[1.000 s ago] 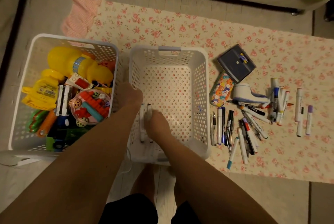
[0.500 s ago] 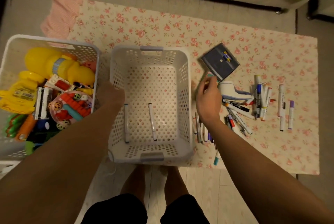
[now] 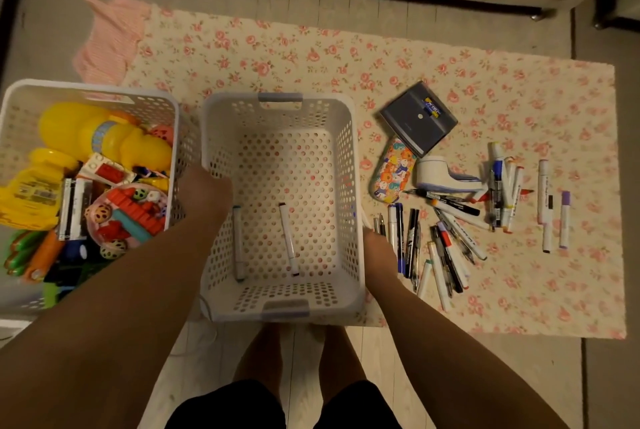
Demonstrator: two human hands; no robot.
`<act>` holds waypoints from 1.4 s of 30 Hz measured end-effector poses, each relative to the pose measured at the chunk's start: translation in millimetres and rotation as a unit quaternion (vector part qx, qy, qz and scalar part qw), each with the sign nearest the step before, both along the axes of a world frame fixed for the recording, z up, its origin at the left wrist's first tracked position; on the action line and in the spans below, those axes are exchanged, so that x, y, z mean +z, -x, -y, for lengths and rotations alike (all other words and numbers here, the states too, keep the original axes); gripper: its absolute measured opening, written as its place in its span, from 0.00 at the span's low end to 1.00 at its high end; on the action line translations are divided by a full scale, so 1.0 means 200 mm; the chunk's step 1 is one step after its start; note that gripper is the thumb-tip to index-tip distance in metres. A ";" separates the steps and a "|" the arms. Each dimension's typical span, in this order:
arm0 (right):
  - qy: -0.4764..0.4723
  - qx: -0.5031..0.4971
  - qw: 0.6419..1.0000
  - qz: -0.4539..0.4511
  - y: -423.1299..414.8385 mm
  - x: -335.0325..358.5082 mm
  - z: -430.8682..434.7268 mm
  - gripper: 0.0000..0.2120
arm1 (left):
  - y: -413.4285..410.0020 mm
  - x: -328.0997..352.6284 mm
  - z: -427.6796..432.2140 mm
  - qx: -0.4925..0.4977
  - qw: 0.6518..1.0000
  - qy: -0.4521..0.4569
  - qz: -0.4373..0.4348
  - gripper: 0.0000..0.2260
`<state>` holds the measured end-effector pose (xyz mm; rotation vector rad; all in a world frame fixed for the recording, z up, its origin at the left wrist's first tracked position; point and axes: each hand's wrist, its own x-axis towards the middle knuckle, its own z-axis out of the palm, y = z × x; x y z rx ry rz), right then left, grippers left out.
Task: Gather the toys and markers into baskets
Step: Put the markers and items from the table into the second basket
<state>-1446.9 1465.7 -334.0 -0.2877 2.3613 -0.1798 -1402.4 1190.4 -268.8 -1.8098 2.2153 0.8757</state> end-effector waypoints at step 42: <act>0.216 -0.201 0.930 -0.219 0.43 0.23 0.14 0.11 | 0.00 0.01 0.01 -0.011 1.000 -0.015 0.004 0.17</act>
